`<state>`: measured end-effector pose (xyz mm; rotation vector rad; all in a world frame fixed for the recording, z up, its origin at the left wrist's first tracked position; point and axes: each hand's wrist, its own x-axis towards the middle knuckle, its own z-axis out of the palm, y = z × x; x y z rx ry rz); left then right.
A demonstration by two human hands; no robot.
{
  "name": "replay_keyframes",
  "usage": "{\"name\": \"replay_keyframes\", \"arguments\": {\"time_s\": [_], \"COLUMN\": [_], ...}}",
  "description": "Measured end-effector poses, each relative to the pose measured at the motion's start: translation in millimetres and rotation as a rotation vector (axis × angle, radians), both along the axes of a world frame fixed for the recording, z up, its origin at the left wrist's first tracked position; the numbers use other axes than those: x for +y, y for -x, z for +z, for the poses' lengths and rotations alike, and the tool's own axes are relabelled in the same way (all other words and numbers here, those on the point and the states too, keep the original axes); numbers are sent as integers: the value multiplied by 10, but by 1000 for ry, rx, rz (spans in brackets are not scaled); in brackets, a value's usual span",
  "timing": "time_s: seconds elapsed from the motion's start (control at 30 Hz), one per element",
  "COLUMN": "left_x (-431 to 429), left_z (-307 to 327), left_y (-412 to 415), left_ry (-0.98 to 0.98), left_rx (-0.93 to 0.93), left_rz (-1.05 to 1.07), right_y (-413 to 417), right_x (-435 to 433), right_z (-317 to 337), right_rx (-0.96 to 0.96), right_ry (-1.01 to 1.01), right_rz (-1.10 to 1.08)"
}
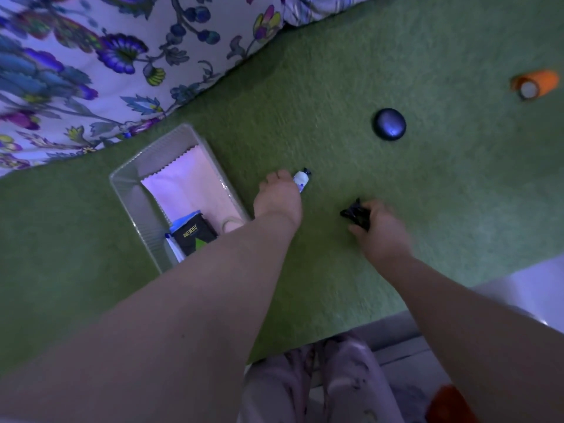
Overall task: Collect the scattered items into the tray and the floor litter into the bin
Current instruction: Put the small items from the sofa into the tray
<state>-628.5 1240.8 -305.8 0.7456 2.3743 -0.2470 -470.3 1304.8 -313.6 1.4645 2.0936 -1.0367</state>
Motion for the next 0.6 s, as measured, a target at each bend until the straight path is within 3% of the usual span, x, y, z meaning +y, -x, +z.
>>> {"name": "replay_keyframes", "arguments": {"time_s": [0.17, 0.3, 0.47, 0.6], "left_x": [32, 43, -173, -593], "left_z": [-56, 14, 377, 681], "left_y": [-37, -85, -118, 11], "left_ry": [23, 18, -195, -256], "left_rx": [75, -8, -89, -26], "left_rz": [-56, -141, -15, 144], "right_y": [66, 13, 95, 347], "right_x": [0, -24, -194, -440], "right_z": [-48, -45, 158, 387], "right_rx": [1, -2, -28, 4], "right_ry": [-1, 17, 49, 84], "right_rz": [-8, -56, -97, -30]}}
